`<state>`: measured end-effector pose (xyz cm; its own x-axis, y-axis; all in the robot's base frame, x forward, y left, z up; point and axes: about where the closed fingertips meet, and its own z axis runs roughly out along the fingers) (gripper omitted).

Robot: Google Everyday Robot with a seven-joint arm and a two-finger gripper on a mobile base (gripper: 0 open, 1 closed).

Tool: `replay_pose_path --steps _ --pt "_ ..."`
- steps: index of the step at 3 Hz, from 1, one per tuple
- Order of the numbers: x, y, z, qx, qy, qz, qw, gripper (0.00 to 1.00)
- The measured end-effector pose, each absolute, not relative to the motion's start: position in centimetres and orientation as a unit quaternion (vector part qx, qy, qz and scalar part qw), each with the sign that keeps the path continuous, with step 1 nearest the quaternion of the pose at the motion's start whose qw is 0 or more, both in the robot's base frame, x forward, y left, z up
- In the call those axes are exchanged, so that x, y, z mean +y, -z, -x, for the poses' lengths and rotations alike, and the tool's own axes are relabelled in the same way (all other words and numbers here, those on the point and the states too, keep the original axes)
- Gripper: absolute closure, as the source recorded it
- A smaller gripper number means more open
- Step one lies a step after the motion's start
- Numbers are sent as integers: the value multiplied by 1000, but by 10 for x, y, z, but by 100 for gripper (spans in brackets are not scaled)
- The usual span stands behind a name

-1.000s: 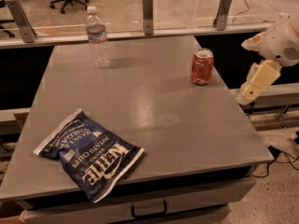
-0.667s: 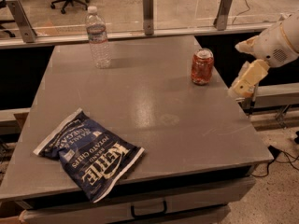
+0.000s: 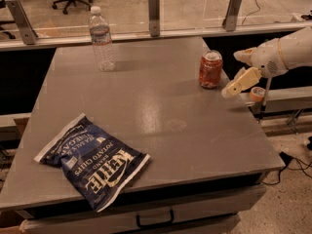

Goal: Move coke can near water bottle

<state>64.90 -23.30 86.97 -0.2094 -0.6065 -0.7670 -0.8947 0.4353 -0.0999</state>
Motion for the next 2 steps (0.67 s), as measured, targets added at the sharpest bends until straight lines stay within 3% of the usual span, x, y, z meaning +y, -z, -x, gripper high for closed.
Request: replay_pose_path --steps 1,2 --pt "-211 -868 -666 739 -221 483 413 2" --pt "-183 -864 -674 732 -248 476 419 20"
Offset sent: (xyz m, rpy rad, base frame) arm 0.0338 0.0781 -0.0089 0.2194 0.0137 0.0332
